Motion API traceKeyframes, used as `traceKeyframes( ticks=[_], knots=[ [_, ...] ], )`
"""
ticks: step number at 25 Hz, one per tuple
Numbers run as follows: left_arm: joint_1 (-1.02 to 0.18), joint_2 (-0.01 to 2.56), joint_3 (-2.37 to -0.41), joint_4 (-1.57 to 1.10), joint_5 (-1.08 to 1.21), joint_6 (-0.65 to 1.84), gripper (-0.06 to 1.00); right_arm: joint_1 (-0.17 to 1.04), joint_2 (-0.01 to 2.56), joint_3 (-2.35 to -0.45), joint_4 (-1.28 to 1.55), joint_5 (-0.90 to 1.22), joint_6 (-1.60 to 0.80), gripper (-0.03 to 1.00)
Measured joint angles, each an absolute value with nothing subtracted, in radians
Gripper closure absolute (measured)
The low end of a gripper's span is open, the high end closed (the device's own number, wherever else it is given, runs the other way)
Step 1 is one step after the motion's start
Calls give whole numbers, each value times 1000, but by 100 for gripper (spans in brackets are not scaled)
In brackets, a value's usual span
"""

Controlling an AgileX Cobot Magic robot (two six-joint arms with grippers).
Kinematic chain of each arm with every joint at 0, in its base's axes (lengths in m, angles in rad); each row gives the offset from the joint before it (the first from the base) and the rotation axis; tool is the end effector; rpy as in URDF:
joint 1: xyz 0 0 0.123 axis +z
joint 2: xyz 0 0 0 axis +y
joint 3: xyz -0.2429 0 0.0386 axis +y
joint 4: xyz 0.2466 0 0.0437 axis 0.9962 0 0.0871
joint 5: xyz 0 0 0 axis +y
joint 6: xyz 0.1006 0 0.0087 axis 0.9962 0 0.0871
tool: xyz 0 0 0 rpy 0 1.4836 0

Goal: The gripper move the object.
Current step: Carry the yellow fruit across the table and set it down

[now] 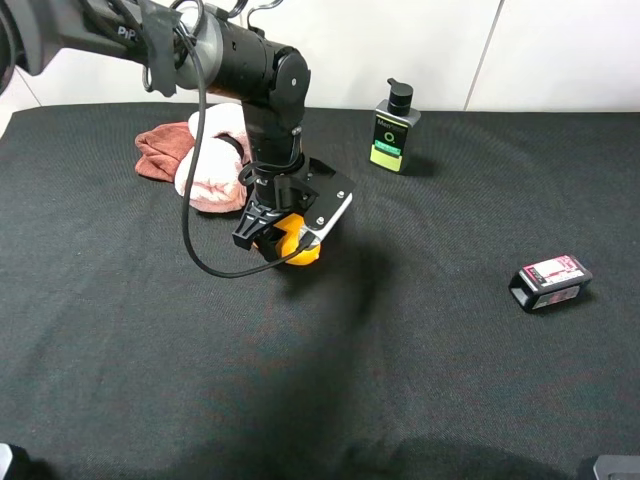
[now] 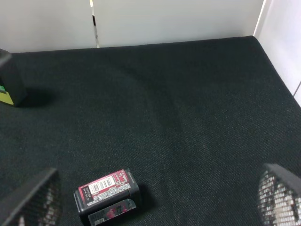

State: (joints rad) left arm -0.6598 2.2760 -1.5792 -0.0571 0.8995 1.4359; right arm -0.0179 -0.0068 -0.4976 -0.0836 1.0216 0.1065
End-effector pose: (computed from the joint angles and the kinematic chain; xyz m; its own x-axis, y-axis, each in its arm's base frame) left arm 0.3213 -0.2550 0.0575 0.4719 0.8800 -0.0545 0.8814 -0.4693 0.0540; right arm 0.0431 -0.0080 0.2755 -0.4094 0.0699 -0.9097 0.1085 0.9937 0.0275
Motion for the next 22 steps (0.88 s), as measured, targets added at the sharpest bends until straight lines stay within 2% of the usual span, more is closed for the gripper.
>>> traceKeyframes(
  ticks=[9,22],
  knots=[
    [-660,2276,-1579,-57,896,1389,29,-18,-7,-498,-84,1022,106,34],
    [-660,2276,-1579,-62,888,1104,29,-18,-7,-498,-84,1022,106,34]
  ],
)
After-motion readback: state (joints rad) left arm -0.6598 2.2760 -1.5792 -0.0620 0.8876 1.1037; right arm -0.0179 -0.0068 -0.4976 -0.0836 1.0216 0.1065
